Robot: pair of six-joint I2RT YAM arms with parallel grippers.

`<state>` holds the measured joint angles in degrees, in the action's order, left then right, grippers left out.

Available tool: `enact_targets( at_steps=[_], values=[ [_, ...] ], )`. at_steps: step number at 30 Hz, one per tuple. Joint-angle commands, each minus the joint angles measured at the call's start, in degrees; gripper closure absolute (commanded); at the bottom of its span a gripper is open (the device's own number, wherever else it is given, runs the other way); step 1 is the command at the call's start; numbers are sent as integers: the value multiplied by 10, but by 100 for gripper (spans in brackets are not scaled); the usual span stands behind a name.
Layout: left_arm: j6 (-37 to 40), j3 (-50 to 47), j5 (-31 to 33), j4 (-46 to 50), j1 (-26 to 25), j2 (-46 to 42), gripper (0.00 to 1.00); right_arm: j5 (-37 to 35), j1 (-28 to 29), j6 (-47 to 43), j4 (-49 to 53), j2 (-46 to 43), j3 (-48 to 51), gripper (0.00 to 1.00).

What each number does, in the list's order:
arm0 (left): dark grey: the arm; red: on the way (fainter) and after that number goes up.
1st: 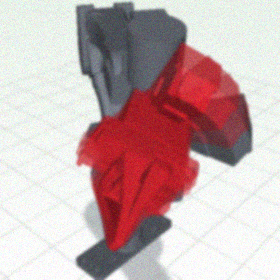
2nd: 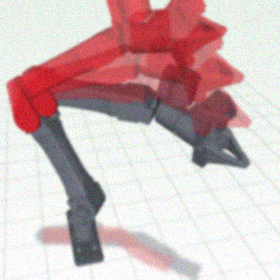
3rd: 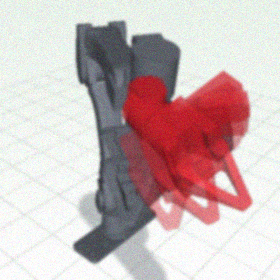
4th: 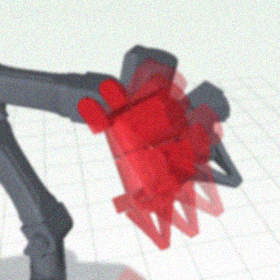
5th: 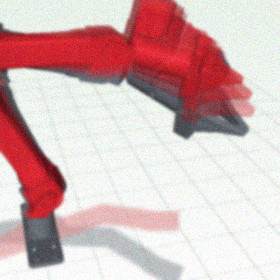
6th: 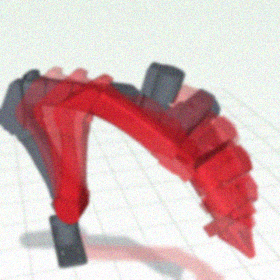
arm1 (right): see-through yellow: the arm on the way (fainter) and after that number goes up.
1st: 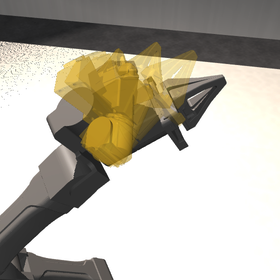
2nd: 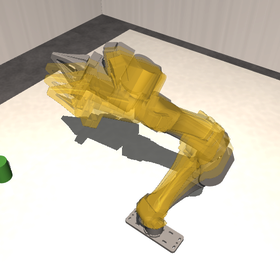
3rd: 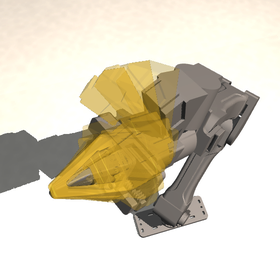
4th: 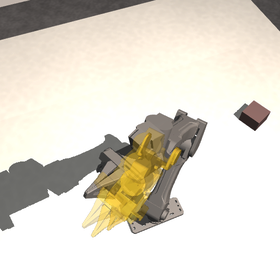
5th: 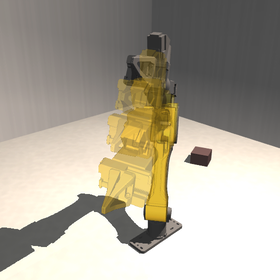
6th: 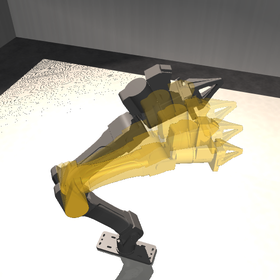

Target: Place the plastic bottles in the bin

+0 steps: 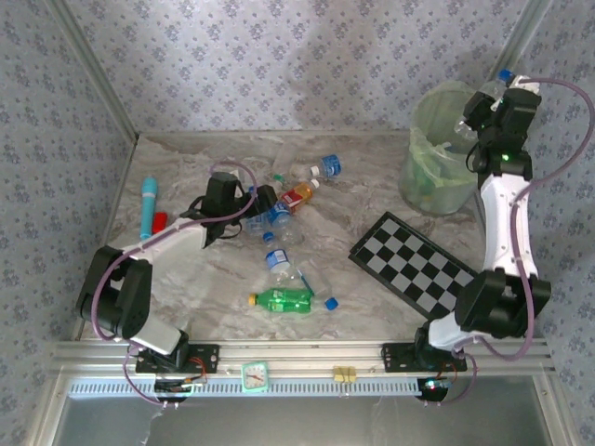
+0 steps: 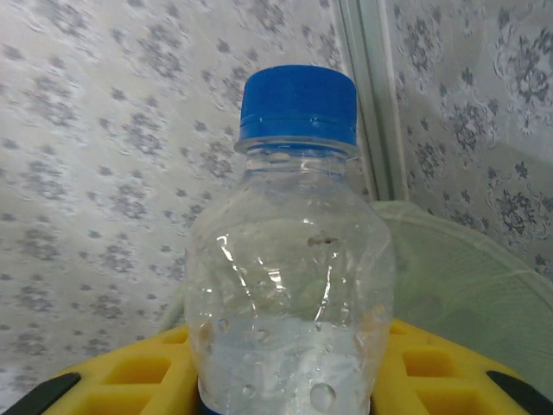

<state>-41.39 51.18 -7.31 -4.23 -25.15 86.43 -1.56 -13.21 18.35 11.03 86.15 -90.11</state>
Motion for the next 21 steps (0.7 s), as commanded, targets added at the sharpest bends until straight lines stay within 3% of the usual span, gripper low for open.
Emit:
enact_targets(
  at_steps=[1, 14, 17, 21],
  values=[
    [15, 18, -10, 17, -6, 10, 0, 3, -5, -12, 39, 44, -46, 61],
    [17, 12, 6, 18, -10, -1, 0, 45, -2, -25, 192, 203, -182, 56],
    [17, 10, 9, 18, -10, -2, 0, 44, 1, -25, 200, 214, -188, 51],
    [17, 8, 11, 18, -10, -3, 0, 40, 3, -27, 200, 211, -190, 36]
  ],
)
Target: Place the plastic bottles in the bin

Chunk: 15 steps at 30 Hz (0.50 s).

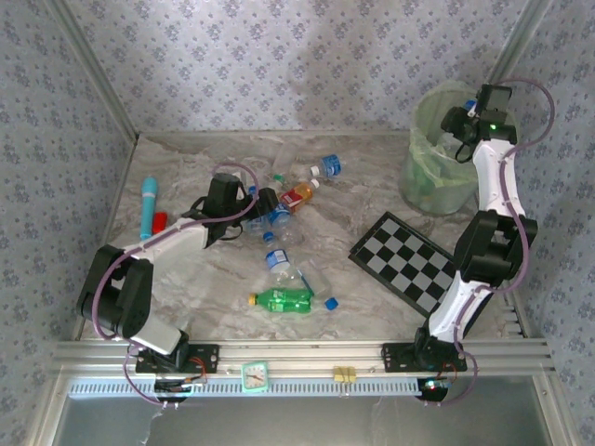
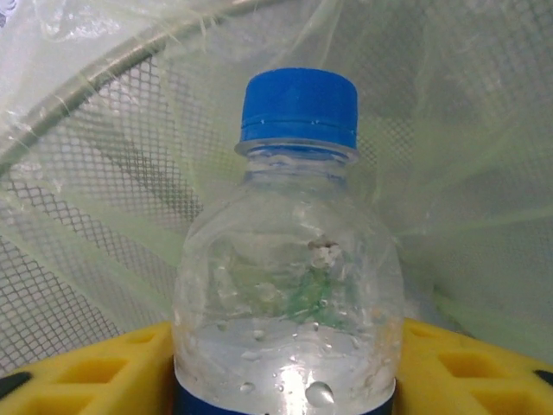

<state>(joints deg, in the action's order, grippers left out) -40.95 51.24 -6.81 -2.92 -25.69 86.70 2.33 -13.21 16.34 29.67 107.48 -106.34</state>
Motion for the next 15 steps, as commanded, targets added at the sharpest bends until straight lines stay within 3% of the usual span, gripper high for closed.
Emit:
enact_targets(
  at_steps=[1, 8, 15],
  values=[
    [13, 7, 7, 5, -5, -7, 0, -1, 4, -8, 15, -5, -29, 34],
    [7, -7, 23, -10, -5, -19, 0, -28, 10, -21, 3, -59, -16, 26],
    [7, -18, 33, -16, -5, -36, 0, -52, 34, -34, -61, -162, 64, 23]
  ],
)
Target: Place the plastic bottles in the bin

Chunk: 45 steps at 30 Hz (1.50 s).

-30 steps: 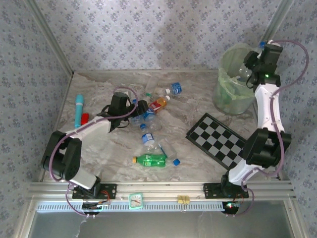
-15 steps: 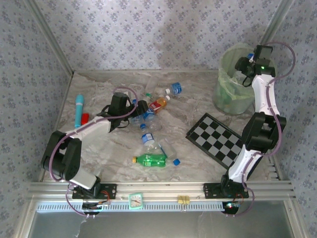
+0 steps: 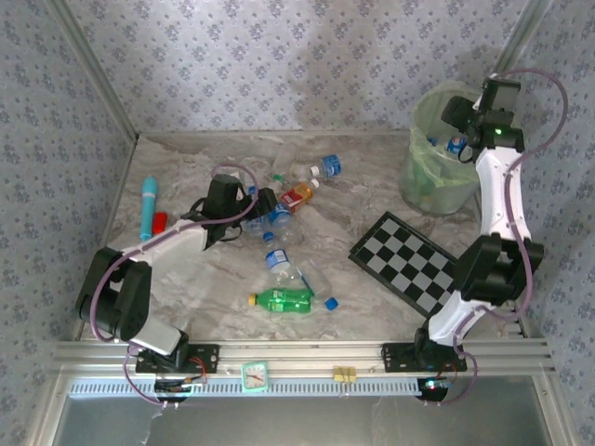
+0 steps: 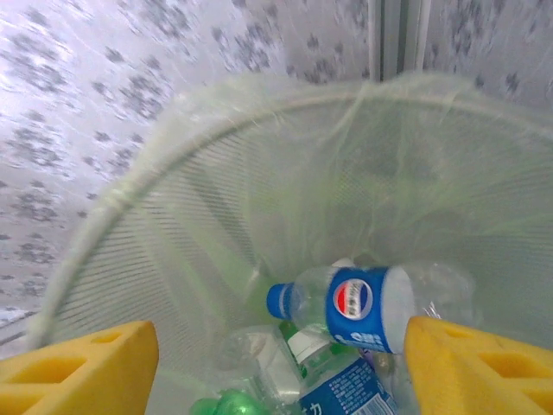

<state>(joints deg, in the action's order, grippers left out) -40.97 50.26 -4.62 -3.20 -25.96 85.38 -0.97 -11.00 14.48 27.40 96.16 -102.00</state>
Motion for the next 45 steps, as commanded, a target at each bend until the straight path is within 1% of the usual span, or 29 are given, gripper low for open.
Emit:
enact_targets(
  at_steps=[1, 5, 9, 12, 17, 21, 25, 32, 35, 40, 45],
  values=[
    [7, -10, 13, -15, -2, -26, 0, -19, 17, -18, -46, -64, 33, 23],
    [-2, -22, 22, -18, -2, -39, 0, 1, 44, -22, -68, -121, 85, 22],
    [-20, -40, 55, -10, -2, -59, 0, 45, 84, -21, -65, -172, 142, 21],
    [-33, -54, 79, -5, 0, -73, 0, 66, 130, -23, -62, -204, 198, 20],
    [-40, -60, 84, 6, 9, -86, 0, 89, 228, -35, -46, -230, 282, 19],
    [-44, -63, 83, 14, 13, -96, 0, 92, 307, -28, -57, -223, 356, 19],
    [-49, -72, 86, 17, 14, -105, 0, 111, 375, 10, -101, -193, 418, 19],
    [-46, -72, 85, 25, 19, -110, 0, 94, 493, -20, -64, -116, 418, 19],
    [-46, -71, 85, 25, 20, -109, 0, 67, 540, -32, -24, -92, 407, 19],
    [-47, -70, 84, 23, 21, -106, 0, 21, 588, -44, 50, -70, 396, 18],
    [-49, -63, 77, 19, 21, -92, 0, -6, 614, -52, 94, -63, 402, 18]
  ],
)
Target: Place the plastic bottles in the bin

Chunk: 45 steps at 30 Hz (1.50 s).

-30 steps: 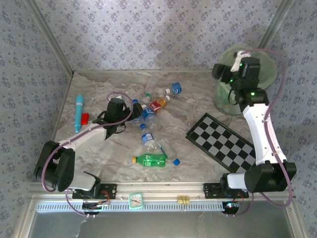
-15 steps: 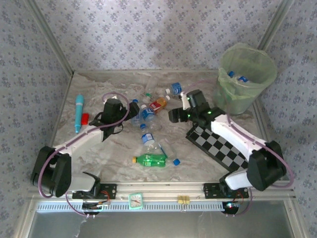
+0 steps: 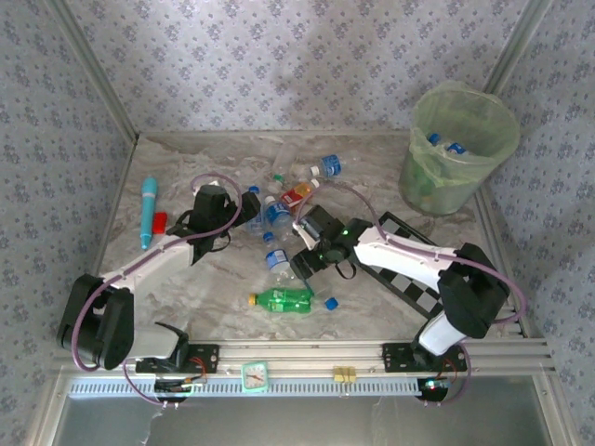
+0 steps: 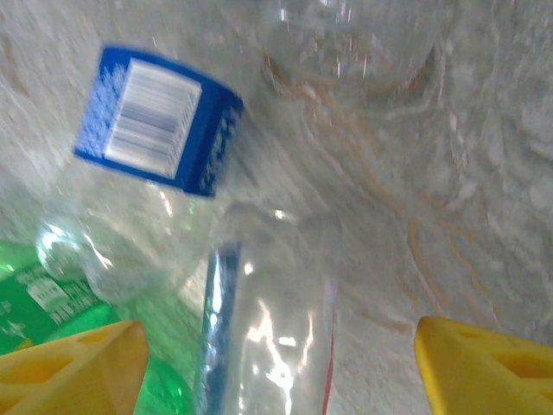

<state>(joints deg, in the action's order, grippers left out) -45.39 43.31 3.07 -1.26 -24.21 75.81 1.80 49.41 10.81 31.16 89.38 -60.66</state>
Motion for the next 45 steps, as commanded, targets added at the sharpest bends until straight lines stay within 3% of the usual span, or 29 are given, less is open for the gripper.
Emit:
enact_targets(
  at_steps=[1, 11, 22, 31, 39, 45],
  values=[
    [-4, 10, -2, -1, 3, 8, 0, -35, 11, -16, 59, 8, -10, 18],
    [-6, 13, -8, -2, 3, 13, 0, -43, 29, -21, 42, 67, -29, 19],
    [-5, 3, 0, 3, 3, 3, 0, -75, 29, -20, 46, 126, -46, 36],
    [-7, 5, -1, 0, 3, 4, 0, -59, 23, -17, 42, 105, -46, 53],
    [-4, 3, -8, -7, 3, 6, 0, 63, -57, -5, 5, 19, -72, 56],
    [2, 2, -18, -18, -1, 10, 0, 148, -156, -10, 8, -19, -185, 57]
  ],
)
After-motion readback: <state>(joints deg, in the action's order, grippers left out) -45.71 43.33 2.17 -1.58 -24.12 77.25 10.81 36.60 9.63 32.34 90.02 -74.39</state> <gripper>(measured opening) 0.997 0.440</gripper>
